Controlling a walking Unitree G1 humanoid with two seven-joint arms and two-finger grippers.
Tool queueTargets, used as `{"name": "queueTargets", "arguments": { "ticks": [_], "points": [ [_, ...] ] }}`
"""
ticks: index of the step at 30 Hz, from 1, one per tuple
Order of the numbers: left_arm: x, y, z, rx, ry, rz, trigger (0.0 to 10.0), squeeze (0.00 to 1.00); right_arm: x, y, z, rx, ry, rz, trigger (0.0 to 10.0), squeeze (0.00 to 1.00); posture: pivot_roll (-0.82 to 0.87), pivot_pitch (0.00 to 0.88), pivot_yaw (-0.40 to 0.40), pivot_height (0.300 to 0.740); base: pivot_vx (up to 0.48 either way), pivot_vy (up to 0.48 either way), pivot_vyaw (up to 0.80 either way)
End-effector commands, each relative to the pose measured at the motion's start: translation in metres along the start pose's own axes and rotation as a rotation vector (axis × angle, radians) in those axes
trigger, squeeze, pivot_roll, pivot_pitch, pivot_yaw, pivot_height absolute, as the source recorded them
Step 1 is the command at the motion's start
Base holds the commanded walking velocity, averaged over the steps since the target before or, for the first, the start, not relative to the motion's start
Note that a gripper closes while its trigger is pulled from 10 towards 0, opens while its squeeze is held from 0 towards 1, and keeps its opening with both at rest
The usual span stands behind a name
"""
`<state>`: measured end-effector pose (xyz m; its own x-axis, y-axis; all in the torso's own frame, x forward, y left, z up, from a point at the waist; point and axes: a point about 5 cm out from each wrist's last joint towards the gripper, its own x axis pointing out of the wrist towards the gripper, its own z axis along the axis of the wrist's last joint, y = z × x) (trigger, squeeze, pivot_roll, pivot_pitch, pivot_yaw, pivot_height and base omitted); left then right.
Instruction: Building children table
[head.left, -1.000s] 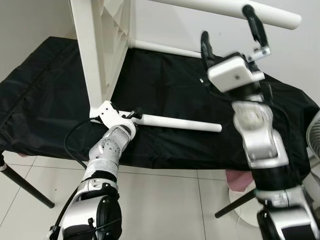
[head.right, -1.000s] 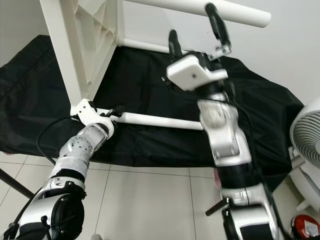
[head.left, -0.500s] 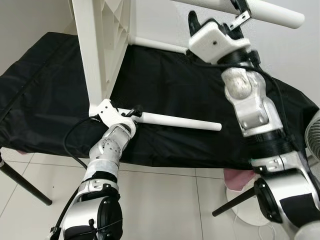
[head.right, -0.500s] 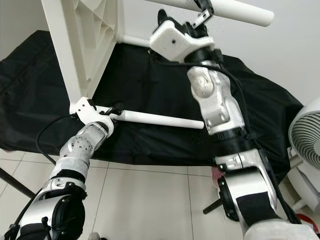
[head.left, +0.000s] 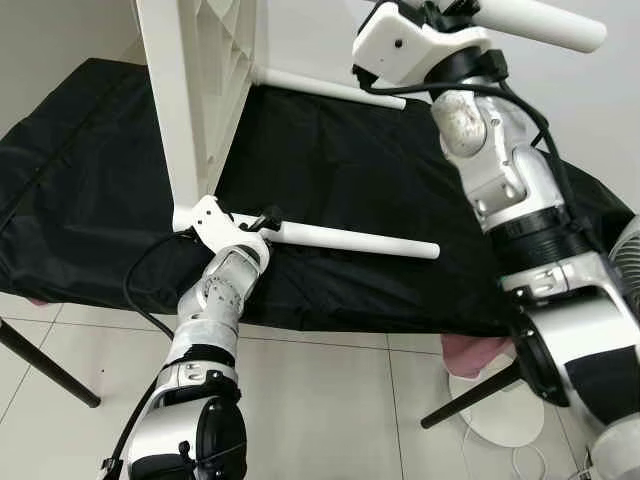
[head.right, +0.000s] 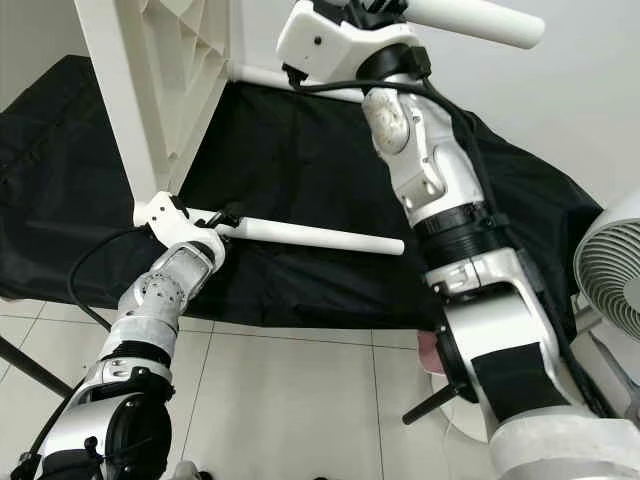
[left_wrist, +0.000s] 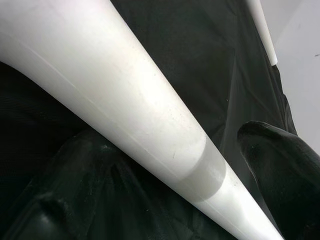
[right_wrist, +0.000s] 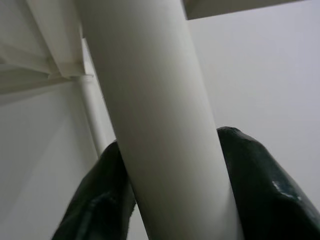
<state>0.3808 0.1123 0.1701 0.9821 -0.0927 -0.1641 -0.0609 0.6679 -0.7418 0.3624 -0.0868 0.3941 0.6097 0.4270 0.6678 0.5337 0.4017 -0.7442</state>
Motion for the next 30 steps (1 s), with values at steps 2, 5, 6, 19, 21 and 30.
{"name": "queueTargets", "arguments": {
  "ticks": [2,5,6,19,21,30],
  "points": [
    [0.0,0.005,-0.012,-0.024,0.044,0.027,10.0,0.0,0.004,-0.012,-0.004,-0.019,0.011,-0.042,0.0,0.0,0.07,0.132,-0.078,0.74,0.0,0.0,0.0],
    [0.002,0.002,-0.016,-0.053,0.068,0.032,10.0,0.0,0.001,-0.018,-0.011,-0.022,0.046,-0.071,0.0,0.0,0.06,0.134,-0.075,0.74,0.0,0.0,0.0],
    [0.002,0.002,-0.016,-0.053,0.068,0.032,10.0,0.0,0.001,-0.018,-0.011,-0.022,0.046,-0.071,0.0,0.0,0.06,0.134,-0.075,0.74,0.0,0.0,0.0],
    [0.009,-0.009,-0.046,-0.222,0.209,0.095,10.0,0.0,-0.031,-0.057,-0.049,0.18,0.32,-0.322,0.0,0.0,0.01,0.131,-0.03,0.74,0.0,0.0,0.0],
    [0.009,-0.015,-0.052,-0.223,0.232,0.086,10.0,0.0,-0.036,-0.062,-0.056,0.212,0.361,-0.358,0.0,0.0,0.0,0.129,-0.017,0.74,0.0,0.0,0.0],
    [0.006,-0.031,-0.079,-0.271,0.292,0.076,10.0,0.0,-0.042,-0.069,-0.053,0.275,0.389,-0.392,0.0,0.0,-0.02,0.124,0.003,0.74,0.0,0.0,0.0]
  ]
}}
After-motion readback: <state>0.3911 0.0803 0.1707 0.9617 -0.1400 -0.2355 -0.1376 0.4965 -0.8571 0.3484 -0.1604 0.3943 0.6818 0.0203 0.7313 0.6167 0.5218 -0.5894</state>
